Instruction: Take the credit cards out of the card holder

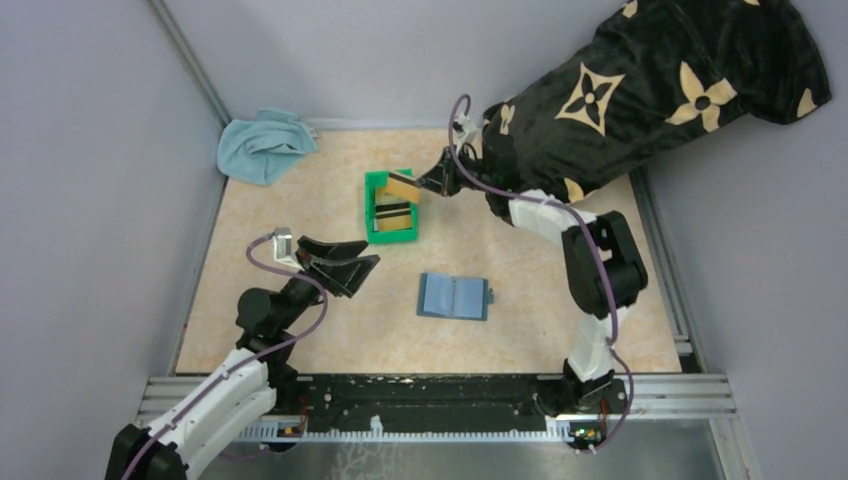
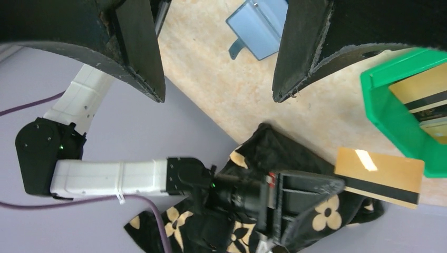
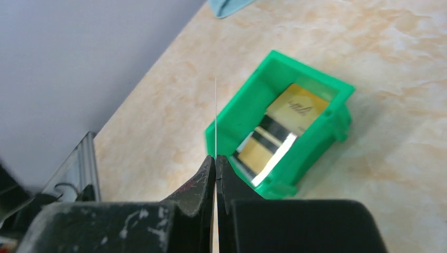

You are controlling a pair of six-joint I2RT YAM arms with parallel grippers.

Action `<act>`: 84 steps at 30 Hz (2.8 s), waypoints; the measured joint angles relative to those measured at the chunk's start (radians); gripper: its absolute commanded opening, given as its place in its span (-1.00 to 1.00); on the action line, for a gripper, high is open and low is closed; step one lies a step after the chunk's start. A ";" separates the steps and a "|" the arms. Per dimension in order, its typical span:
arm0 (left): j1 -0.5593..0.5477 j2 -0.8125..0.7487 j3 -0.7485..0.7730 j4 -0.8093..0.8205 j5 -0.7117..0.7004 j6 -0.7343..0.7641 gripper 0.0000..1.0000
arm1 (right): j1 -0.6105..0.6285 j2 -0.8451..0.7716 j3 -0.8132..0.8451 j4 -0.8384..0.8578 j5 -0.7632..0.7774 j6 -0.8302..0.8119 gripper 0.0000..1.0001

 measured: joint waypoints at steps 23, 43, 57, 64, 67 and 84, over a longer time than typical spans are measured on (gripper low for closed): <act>0.004 -0.169 0.021 -0.362 -0.077 0.111 0.64 | 0.094 0.545 0.841 -0.814 0.127 -0.127 -1.00; 0.005 -0.183 0.026 -0.417 -0.069 0.125 0.66 | 0.100 0.348 0.623 -0.630 0.341 -0.204 -0.31; -0.025 0.282 0.165 -0.300 0.076 0.179 -1.00 | 0.101 -0.294 -0.286 -0.291 0.536 -0.164 -1.00; -0.174 0.560 0.240 -0.276 0.026 0.204 -0.95 | 0.188 -0.404 -0.542 -0.330 0.591 -0.120 -0.64; -0.227 0.635 0.284 -0.292 -0.013 0.217 -0.63 | 0.235 -0.456 -0.567 -0.334 0.600 -0.103 -0.47; -0.262 0.863 0.283 -0.334 -0.072 0.212 0.00 | 0.243 -0.819 -0.781 -0.449 0.808 0.027 -0.11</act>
